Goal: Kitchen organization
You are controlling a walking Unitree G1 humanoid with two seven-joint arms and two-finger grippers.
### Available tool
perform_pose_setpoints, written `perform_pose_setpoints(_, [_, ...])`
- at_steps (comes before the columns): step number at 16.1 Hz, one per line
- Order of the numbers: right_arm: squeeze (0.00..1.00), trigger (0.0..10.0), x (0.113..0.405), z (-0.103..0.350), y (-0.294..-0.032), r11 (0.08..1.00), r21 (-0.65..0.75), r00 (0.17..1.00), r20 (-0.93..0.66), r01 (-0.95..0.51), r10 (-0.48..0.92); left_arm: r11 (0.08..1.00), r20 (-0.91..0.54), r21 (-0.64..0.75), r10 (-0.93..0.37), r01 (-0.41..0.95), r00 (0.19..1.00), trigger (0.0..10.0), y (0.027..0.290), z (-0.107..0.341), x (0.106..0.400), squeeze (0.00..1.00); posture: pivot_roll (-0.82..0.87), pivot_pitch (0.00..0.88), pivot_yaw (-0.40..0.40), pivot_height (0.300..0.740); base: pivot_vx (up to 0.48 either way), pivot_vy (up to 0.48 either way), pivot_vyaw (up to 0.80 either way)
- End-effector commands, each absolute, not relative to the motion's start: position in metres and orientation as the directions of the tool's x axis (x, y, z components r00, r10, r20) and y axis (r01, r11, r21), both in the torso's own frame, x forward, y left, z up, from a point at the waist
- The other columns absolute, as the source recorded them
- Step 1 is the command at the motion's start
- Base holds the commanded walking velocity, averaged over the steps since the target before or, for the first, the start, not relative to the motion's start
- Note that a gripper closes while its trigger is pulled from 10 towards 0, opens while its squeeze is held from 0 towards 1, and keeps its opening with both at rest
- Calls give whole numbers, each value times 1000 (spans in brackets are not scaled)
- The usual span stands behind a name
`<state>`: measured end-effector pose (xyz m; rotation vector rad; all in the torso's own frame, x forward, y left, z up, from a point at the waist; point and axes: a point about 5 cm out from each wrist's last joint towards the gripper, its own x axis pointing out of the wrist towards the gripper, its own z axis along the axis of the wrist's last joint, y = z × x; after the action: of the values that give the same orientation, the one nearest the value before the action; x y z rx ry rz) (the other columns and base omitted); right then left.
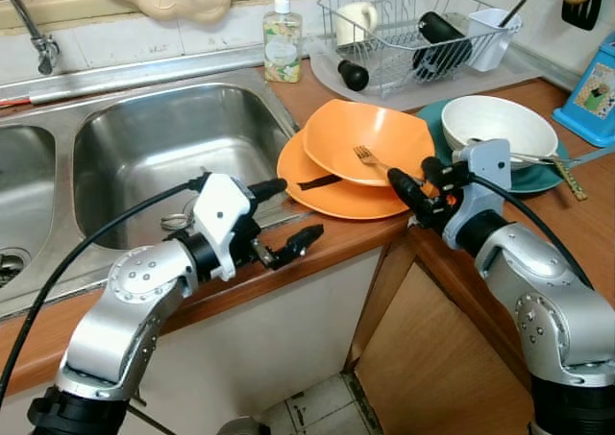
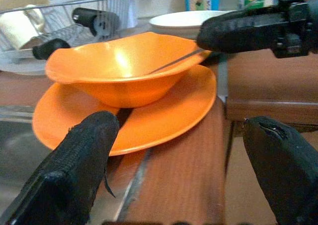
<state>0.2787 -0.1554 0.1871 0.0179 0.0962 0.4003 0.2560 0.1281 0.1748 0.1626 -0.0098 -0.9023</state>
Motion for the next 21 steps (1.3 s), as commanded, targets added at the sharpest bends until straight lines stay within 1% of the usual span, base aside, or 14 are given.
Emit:
perform_pose_setpoints(1, [0, 0, 279, 187, -157, 920, 56, 917, -77, -389, 392, 583, -63, 147, -801, 799, 596, 10000, 124, 177, 252, 753, -48, 0, 33, 740, 0, 0, 0])
perform_pose_setpoints(5, [0, 0, 278, 183, -157, 916, 77, 913, -83, -394, 399, 566, -77, 143, -811, 812, 579, 10000, 120, 175, 252, 690, -49, 0, 35, 740, 0, 0, 0])
perform_pose_setpoints(14, [0, 0, 277, 185, -158, 917, 79, 915, -72, -392, 397, 546, -72, 157, -825, 823, 561, 10000, 111, 177, 256, 682, -53, 0, 37, 740, 0, 0, 0])
perform_pose_setpoints(17, [0, 0, 276, 195, -157, 912, 74, 912, -40, -404, 407, 548, -50, 215, -820, 808, 570, 10000, 105, 184, 262, 686, -51, 0, 36, 740, 0, 0, 0])
perform_pose_setpoints(18, [0, 0, 276, 202, -156, 905, 66, 906, -19, -421, 423, 543, -46, 255, -820, 800, 571, 10000, 104, 187, 264, 573, -51, 0, 36, 740, 0, 0, 0])
perform_pose_setpoints(19, [0, 0, 275, 209, -155, 893, 54, 894, 1, -447, 448, 532, -45, 309, -820, 788, 571, 10000, 103, 191, 266, 384, -52, 0, 38, 740, 0, 0, 0])
perform_pose_setpoints(20, [0, 0, 274, 215, -153, 880, 41, 881, 17, -473, 473, 516, -56, 367, -818, 774, 572, 10000, 101, 193, 268, 0, -52, 0, 38, 740, 0, 0, 0])
perform_pose_setpoints(21, [0, 0, 272, 223, -150, 859, 30, 860, 40, -510, 509, 488, -75, 441, -816, 753, 573, 10000, 100, 195, 271, 0, -53, 0, 39, 740, 0, 0, 0])
